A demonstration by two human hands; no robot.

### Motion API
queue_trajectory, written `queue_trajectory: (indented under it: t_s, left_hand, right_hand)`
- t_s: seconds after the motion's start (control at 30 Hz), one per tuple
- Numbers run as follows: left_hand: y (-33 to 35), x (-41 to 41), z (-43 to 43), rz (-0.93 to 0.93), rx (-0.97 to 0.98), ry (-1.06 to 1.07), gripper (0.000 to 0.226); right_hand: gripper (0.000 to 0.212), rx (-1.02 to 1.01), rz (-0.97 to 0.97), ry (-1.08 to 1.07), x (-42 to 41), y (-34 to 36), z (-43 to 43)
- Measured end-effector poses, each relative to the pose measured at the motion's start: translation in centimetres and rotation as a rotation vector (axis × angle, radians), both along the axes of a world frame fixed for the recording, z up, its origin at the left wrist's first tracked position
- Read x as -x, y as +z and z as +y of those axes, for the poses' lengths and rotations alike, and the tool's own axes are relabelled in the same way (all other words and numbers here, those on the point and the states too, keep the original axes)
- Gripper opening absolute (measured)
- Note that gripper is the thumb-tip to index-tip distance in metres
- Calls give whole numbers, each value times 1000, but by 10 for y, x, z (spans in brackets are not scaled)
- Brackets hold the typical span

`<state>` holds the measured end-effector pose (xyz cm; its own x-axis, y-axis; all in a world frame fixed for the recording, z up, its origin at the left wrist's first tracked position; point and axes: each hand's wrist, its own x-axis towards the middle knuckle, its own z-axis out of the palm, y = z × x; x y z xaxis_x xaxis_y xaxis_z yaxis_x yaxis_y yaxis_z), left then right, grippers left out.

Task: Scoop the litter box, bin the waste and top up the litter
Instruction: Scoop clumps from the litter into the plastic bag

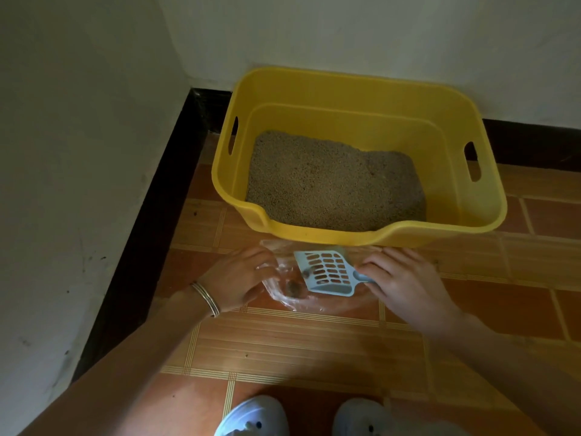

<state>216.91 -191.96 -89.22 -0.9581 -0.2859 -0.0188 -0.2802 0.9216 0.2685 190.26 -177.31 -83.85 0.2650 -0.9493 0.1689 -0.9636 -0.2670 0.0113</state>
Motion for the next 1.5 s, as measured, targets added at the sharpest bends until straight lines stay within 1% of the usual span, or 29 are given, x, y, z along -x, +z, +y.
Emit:
queue_trajectory:
  t_s: [0.2,0.3,0.4,0.53,0.63,0.7,0.77,0.83,0.9,1.0,1.1,1.2,1.33,1.5]
  left_hand:
    - [-1,1,-2,29,-12,-13,45]
    - [3,3,-1,44,7,-20,46]
    - [11,6,-2,109,-14,-60,43]
    - [38,12,-10,212,52,-98,27]
    - [59,18,-22,252,111,-103,28]
    - [67,25,-33,243,131,-97,29]
    - [69,33,-45,217,134,-91,32]
    - [68,41,-58,204,99,-66,34]
    - [64,46,-68,202,71,-38,36]
    - [61,56,-79,196,89,-32,45]
    - [63,68,-82,177,108,-30,37]
    - [63,76,-83,158,96,-36,36]
    - [59,75,-81,115,93,-31,36]
    - [40,70,-87,24,-7,18,31]
  right_hand:
    - [25,7,4,31,5,-5,1]
    - [29,-39,-33,11,4,-3,2]
    - [29,-49,-175,-89,5,10,4]
    - [29,-88,-456,-228,20,39,5]
    - [30,-95,-551,-271,38,68,-1]
    - [28,-62,-616,-324,54,82,-11]
    - [28,-38,-630,-393,74,88,-26]
    - [29,-59,-555,-432,98,84,-42]
    - [28,-93,-437,-449,120,76,-58]
    - [29,-126,-302,-453,146,63,-81]
    - [28,-176,-124,-372,165,56,-105]
    - [29,-229,37,-280,178,52,-130]
    - [32,-317,280,-225,194,54,-160]
    - [28,-356,461,-168,205,56,-189]
